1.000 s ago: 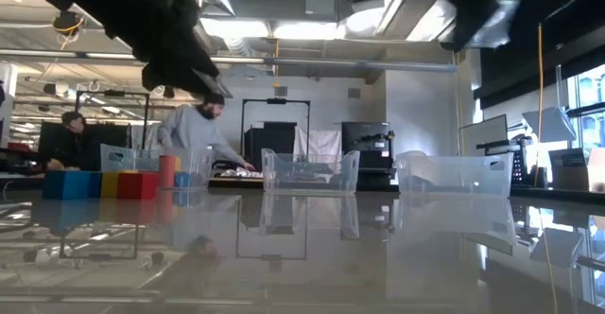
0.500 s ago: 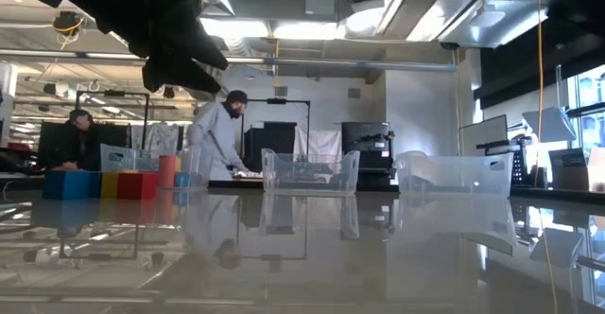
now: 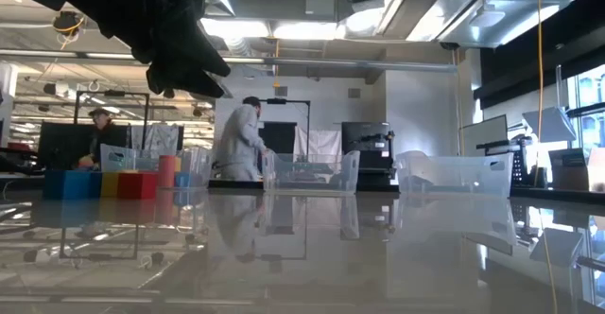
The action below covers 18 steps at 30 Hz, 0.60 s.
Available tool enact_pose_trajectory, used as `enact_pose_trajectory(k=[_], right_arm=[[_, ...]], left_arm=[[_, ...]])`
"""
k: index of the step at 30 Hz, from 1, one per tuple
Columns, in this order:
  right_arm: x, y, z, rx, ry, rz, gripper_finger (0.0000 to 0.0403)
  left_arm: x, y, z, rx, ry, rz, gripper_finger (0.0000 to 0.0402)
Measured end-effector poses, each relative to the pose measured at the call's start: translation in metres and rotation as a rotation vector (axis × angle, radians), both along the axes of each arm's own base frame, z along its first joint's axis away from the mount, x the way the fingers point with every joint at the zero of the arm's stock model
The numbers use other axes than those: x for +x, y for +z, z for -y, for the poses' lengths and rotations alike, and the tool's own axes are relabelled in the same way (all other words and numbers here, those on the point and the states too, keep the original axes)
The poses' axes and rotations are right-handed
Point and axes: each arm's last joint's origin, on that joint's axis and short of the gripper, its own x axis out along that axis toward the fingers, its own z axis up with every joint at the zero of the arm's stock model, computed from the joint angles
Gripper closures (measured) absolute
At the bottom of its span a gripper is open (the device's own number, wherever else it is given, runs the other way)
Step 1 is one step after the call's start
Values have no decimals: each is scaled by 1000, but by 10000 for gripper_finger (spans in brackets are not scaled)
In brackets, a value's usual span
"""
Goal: Sort blocks by size
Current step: Put the cylindrical green block into the left transparent bin
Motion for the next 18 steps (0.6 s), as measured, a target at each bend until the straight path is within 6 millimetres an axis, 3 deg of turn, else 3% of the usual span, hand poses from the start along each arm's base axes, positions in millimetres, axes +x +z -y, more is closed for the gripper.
enact_pose_trajectory(k=[8, 18], right_arm=[[1, -30, -9, -42, -28, -136, 153], [4, -43, -8, -60, -48, -200, 169]], left_arm=[[0, 0, 0, 19, -8, -3, 183], [0, 0, 0, 13, -5, -2, 183]])
